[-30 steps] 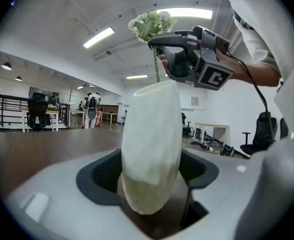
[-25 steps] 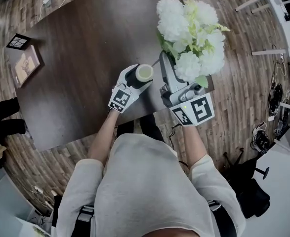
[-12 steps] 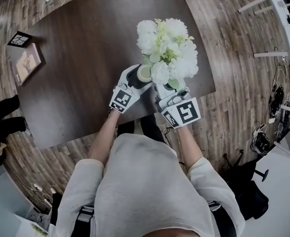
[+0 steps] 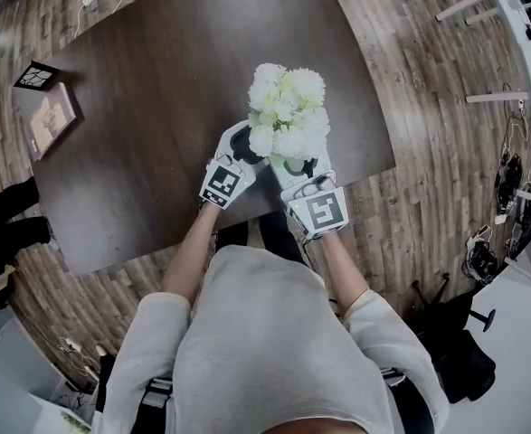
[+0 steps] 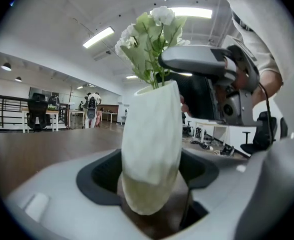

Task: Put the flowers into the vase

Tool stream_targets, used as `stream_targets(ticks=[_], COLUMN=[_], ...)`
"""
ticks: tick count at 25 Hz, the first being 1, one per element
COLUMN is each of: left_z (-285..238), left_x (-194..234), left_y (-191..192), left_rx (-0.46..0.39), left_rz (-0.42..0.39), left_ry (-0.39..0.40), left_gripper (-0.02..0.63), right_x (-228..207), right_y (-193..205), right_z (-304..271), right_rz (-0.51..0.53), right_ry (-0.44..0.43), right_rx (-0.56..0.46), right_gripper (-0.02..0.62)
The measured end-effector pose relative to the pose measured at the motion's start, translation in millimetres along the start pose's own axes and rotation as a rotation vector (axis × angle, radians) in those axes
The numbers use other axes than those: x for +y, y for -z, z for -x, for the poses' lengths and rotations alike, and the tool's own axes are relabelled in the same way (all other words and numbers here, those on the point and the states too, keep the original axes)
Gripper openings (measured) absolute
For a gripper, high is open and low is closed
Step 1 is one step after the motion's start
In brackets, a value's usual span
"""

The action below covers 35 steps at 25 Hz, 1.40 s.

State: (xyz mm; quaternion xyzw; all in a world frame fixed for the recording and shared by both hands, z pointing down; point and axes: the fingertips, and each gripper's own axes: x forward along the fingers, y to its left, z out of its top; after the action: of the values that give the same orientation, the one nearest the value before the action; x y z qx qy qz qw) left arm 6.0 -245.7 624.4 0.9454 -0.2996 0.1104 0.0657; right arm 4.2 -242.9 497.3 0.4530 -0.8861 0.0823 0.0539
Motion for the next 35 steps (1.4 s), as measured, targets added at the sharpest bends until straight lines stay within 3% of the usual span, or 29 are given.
stream_targets(ticks=[10,27,35], left_z=[0.8,1.1,17.2], left_x=[1.1,-2.0,-7.8], left_y=[0.2,-1.4,8.9], left_rx=[-0.002,0.011,0.051], left_rz=[0.003,0.005,0.005], left_ry=[-0.006,-0.027,-0.042], left_gripper=[0.348,0.348,0.391], right_x=[-1.3,-8.5,-2.7], right_y=[51.1,76.2,79.0], right_z=[5.9,13.4,14.1], right_rz=[-0.020,-0.047,-0.050], right_ry=[0.049,0.042,0.030], right_rx=[0.085,0.178,0.183], right_gripper=[0.258,0.259,0.258])
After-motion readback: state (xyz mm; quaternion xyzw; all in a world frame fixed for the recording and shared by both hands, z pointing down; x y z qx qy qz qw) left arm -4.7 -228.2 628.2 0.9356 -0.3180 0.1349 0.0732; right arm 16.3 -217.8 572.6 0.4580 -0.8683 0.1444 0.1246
